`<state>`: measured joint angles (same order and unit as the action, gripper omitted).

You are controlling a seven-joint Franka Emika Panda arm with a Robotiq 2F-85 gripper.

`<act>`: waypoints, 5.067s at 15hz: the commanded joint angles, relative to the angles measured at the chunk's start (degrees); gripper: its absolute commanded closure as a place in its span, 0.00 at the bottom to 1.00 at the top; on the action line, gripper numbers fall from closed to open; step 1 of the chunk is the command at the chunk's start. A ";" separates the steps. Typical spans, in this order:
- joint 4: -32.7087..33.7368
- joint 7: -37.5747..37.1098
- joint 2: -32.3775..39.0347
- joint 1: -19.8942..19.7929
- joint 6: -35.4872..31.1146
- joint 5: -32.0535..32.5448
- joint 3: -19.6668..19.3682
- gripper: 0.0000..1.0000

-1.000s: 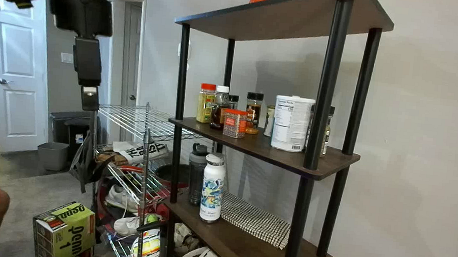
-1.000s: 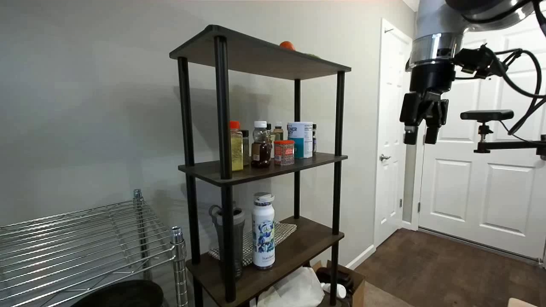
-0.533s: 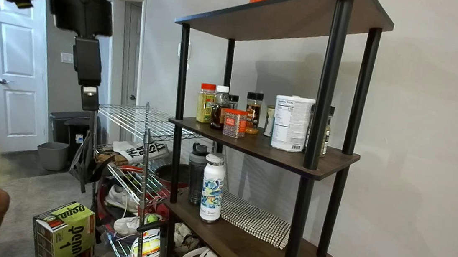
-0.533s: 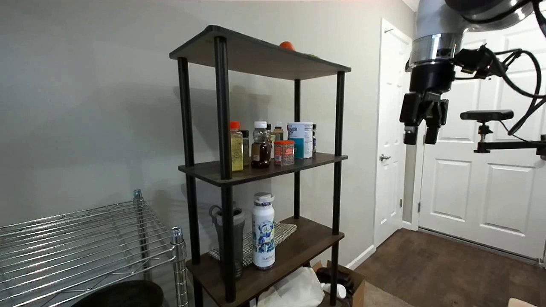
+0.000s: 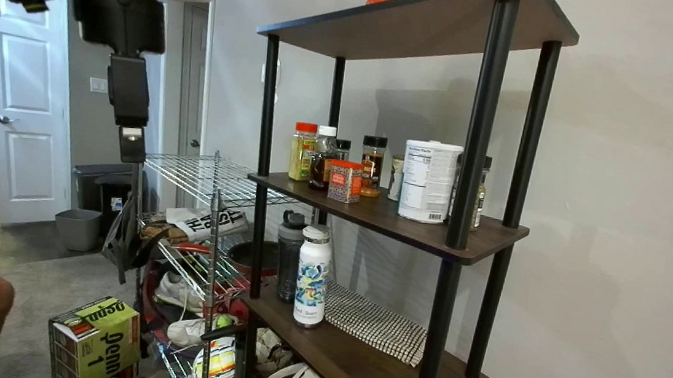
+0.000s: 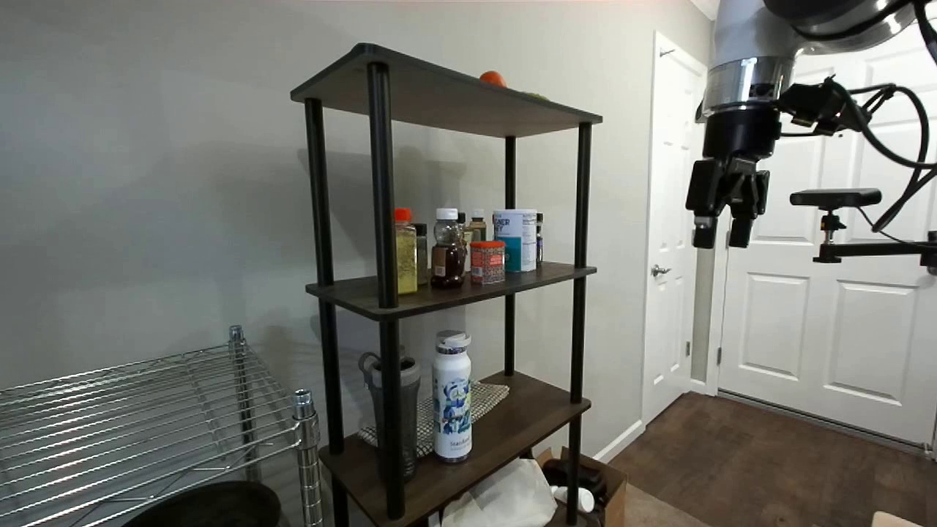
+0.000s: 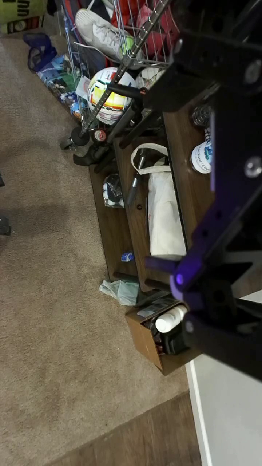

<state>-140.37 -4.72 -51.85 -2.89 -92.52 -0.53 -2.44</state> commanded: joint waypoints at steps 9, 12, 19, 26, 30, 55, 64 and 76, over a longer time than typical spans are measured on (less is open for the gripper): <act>-1.22 -7.77 2.96 -4.05 -7.46 -0.29 1.09 0.00; -1.75 -11.82 5.43 -6.49 -13.05 -0.07 1.34 0.00; -1.16 -28.95 10.25 -11.28 -19.17 -4.12 2.99 0.00; -0.81 -46.66 12.17 -13.88 -19.76 -6.90 4.04 0.00; -1.26 -56.85 11.27 -15.53 -22.34 -5.68 4.33 0.00; -2.97 -111.85 11.30 -20.69 -16.33 14.05 5.89 0.00; -3.26 -115.13 11.55 -21.09 -16.81 12.52 5.15 0.00; -2.89 -150.50 15.41 -20.29 -21.83 7.01 4.58 0.00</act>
<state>-143.54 -147.85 -37.75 -24.31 -111.18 8.77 2.90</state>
